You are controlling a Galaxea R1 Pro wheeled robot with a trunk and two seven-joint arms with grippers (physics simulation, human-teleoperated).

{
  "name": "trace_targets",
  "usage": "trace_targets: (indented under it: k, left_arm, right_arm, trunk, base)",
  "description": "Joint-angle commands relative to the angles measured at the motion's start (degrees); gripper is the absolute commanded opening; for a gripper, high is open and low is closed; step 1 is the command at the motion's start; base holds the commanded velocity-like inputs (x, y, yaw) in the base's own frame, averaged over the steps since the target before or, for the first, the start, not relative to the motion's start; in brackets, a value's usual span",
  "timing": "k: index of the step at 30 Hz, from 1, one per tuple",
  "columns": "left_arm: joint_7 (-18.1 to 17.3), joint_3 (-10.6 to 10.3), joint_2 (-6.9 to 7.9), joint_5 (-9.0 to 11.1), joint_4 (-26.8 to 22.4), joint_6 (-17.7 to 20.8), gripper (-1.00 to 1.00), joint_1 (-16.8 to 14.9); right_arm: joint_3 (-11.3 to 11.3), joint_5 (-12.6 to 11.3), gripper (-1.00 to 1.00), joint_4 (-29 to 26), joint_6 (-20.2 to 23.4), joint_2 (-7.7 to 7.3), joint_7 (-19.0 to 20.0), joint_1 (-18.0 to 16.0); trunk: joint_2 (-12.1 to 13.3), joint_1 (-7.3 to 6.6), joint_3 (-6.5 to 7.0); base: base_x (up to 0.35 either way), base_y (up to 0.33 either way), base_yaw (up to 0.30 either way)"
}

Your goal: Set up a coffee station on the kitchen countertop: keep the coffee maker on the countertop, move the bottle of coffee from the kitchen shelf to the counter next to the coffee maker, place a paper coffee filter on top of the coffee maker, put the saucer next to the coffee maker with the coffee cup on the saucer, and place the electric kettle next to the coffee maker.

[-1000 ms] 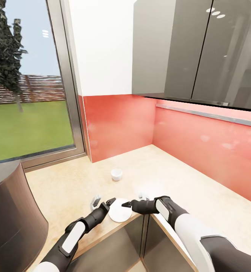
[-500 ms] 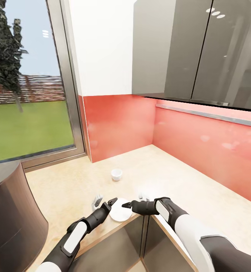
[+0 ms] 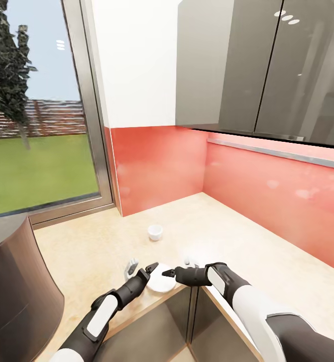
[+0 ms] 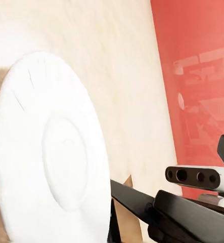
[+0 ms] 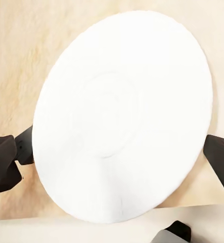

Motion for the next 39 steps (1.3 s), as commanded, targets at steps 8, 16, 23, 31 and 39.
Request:
trace_targets:
  k: [8,16,23,31,39]
  left_arm:
    - [-1.17,0.05,0.02,0.39,0.01,0.36,1.0,-0.04]
    - [-1.2,-0.05,0.02,0.38,0.01,0.29,1.0,-0.04]
    - [-1.14,-0.25,0.01,0.3,0.01,0.68,1.0,-0.04]
    - [-1.17,-0.28,-0.04,0.29,0.01,1.0,1.0,-0.04]
    - [-1.28,-0.98,-0.35,0.33,0.01,1.06,1.0,-0.04]
  right_arm:
    - [0.82,0.1,1.0,0.05,0.45,-0.02,-0.21,0.02]
    - [0.82,0.1,1.0,0.02,0.44,-0.02,-0.21,0.01]
    - [0.82,0.1,1.0,0.05,0.45,-0.02,-0.21,0.02]
    - [0.82,0.16,1.0,0.04,0.45,0.03,-0.21,0.01]
    - [0.82,0.19,1.0,0.09,0.45,0.06,-0.21,0.02]
  trunk:
    - [-0.09,0.04,-0.12]
    - [-0.09,0.04,-0.12]
    - [-0.09,0.04,-0.12]
    - [-0.09,0.04,-0.12]
    - [-0.09,0.04,-0.12]
  base:
    - [0.0,0.0,0.0]
    - [0.0,0.0,0.0]
    - [0.0,0.0,0.0]
    - [0.0,0.0,0.0]
    - [0.0,0.0,0.0]
